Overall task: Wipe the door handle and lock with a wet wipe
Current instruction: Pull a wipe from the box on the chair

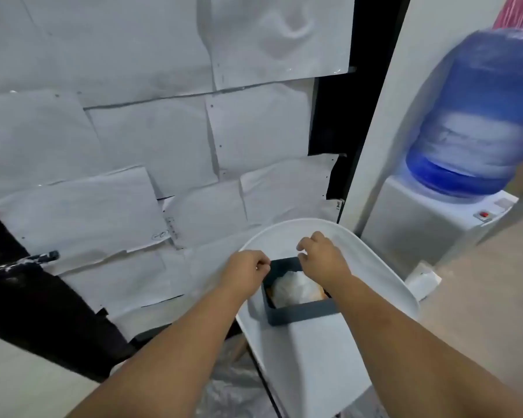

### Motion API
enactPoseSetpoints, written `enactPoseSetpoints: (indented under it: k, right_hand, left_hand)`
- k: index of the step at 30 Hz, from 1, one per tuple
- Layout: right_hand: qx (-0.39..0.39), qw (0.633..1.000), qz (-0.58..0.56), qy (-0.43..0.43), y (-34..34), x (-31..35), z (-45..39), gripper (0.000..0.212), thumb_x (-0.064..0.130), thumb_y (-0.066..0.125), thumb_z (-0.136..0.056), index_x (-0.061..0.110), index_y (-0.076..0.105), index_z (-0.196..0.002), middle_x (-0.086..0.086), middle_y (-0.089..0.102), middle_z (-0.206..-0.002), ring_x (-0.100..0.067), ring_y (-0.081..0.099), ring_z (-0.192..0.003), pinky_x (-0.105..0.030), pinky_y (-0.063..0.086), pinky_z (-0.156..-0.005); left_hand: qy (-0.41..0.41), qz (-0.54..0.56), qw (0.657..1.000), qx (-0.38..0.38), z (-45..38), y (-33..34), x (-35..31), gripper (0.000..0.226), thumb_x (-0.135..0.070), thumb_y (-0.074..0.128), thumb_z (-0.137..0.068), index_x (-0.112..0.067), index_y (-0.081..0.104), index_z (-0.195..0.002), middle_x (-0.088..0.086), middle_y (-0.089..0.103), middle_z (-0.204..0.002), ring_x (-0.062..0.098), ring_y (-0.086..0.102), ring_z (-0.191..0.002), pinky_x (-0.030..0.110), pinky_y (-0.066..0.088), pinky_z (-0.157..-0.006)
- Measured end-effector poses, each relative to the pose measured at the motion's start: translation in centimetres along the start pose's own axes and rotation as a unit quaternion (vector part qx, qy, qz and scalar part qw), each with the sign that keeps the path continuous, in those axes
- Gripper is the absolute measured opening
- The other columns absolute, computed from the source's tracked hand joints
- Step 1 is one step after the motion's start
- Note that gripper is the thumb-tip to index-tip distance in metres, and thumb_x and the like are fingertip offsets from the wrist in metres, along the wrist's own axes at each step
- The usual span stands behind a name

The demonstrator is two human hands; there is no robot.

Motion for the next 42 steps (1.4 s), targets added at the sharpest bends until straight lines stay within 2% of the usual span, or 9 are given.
enactPoseSetpoints:
  k: [4,8,14,19,22,25,30,37,42]
  right_hand:
    - [0.066,0.997,0.034,0.018,1.9,-1.8,-0.1,0.021,0.011,0.049,-0.089,0.016,0.062,-0.103,-0.006,0.053,-0.105,-0.028,0.055,-0.087,-0.036,0.048,-0.072]
    - [0.154,0.986,0.021,0.065,4.2,-3.6,0.2,0.032,0.007,0.049,-0.087,0.02,0.061,-0.113,-0.003,0.049,-0.113,-0.025,0.054,-0.093,-0.035,0.049,-0.079]
    - [0.265,0.955,0.035,0.127,5.9,-4.7,-0.6,0.05,0.026,0.064,-0.081,0.025,0.049,-0.129,-0.001,0.04,-0.125,-0.027,0.05,-0.109,-0.038,0.044,-0.098]
    - [0.298,0.94,0.067,0.152,7.2,-4.2,-1.3,0.062,0.051,0.073,-0.057,0.035,0.051,-0.113,0.001,0.035,-0.106,-0.022,0.048,-0.095,-0.038,0.047,-0.084]
    - [0.274,0.95,0.056,0.139,7.8,-4.9,-1.2,0.039,0.039,0.068,-0.069,0.032,0.055,-0.105,-0.002,0.04,-0.11,-0.025,0.05,-0.095,-0.037,0.045,-0.077]
    - [0.24,0.965,0.035,0.104,7.9,-5.7,-1.2,0.03,0.016,0.057,-0.083,0.024,0.062,-0.111,-0.008,0.048,-0.124,-0.03,0.051,-0.107,-0.041,0.047,-0.088]
    - [0.219,0.97,0.0,0.109,6.6,-4.8,-1.9,0.016,0.009,0.055,-0.081,0.013,0.062,-0.095,-0.007,0.057,-0.1,-0.023,0.057,-0.086,-0.038,0.053,-0.084]
    - [0.185,0.965,-0.145,0.113,3.3,-2.6,-3.1,0.019,0.003,0.049,-0.081,0.014,0.063,-0.089,-0.001,0.062,-0.092,-0.018,0.055,-0.088,-0.021,0.042,-0.063]
    - [0.185,0.957,-0.168,0.146,2.3,-1.0,-3.5,0.025,0.004,0.039,-0.092,0.007,0.062,-0.102,-0.012,0.063,-0.106,-0.027,0.061,-0.087,-0.028,0.046,-0.067]
  left_hand:
    - [-0.02,-0.021,0.999,0.042,-1.1,2.6,0.8,0.02,-0.013,0.056,-0.092,-0.018,0.072,-0.102,-0.003,0.069,-0.101,0.015,0.062,-0.094,0.023,0.047,-0.082]
    - [-0.028,-0.033,0.996,0.078,-2.1,5.3,1.3,0.02,-0.013,0.057,-0.092,-0.019,0.073,-0.103,-0.003,0.07,-0.099,0.017,0.065,-0.092,0.025,0.051,-0.082]
    - [-0.051,-0.052,0.99,0.119,-3.7,8.4,1.6,0.012,-0.014,0.063,-0.088,-0.012,0.074,-0.089,0.003,0.071,-0.085,0.02,0.067,-0.081,0.03,0.055,-0.079]
    - [-0.054,-0.166,0.968,0.18,-4.7,10.2,0.3,0.024,-0.036,0.072,-0.082,-0.013,0.068,-0.084,0.004,0.062,-0.073,0.02,0.057,-0.066,0.03,0.045,-0.062]
    - [-0.073,-0.193,0.957,0.206,-4.9,10.9,0.3,0.021,-0.029,0.065,-0.087,-0.012,0.065,-0.099,0.008,0.064,-0.09,0.026,0.061,-0.083,0.031,0.045,-0.07]
    - [-0.07,-0.167,0.969,0.166,-5.2,11.1,0.5,0.018,-0.023,0.055,-0.092,-0.011,0.068,-0.098,0.008,0.066,-0.09,0.027,0.063,-0.085,0.031,0.046,-0.069]
    - [-0.061,-0.084,0.99,0.094,-5.5,9.3,0.6,0.017,-0.018,0.052,-0.092,-0.014,0.069,-0.091,0.004,0.069,-0.089,0.022,0.063,-0.082,0.032,0.053,-0.071]
    - [-0.076,-0.039,0.996,0.033,-5.3,5.8,0.9,0.016,-0.014,0.045,-0.097,-0.015,0.061,-0.099,0.002,0.057,-0.091,0.02,0.052,-0.082,0.029,0.042,-0.068]
    - [-0.106,-0.014,0.994,0.021,-4.9,4.0,2.0,0.017,-0.024,0.052,-0.097,-0.011,0.06,-0.089,0.006,0.06,-0.088,0.021,0.053,-0.077,0.031,0.045,-0.068]
Point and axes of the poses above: each hand's wrist, its own z-axis away from the middle knuckle, its own y-axis out of the palm, x = y × z, the point moved 2 cm from there along -z, towards the middle knuckle
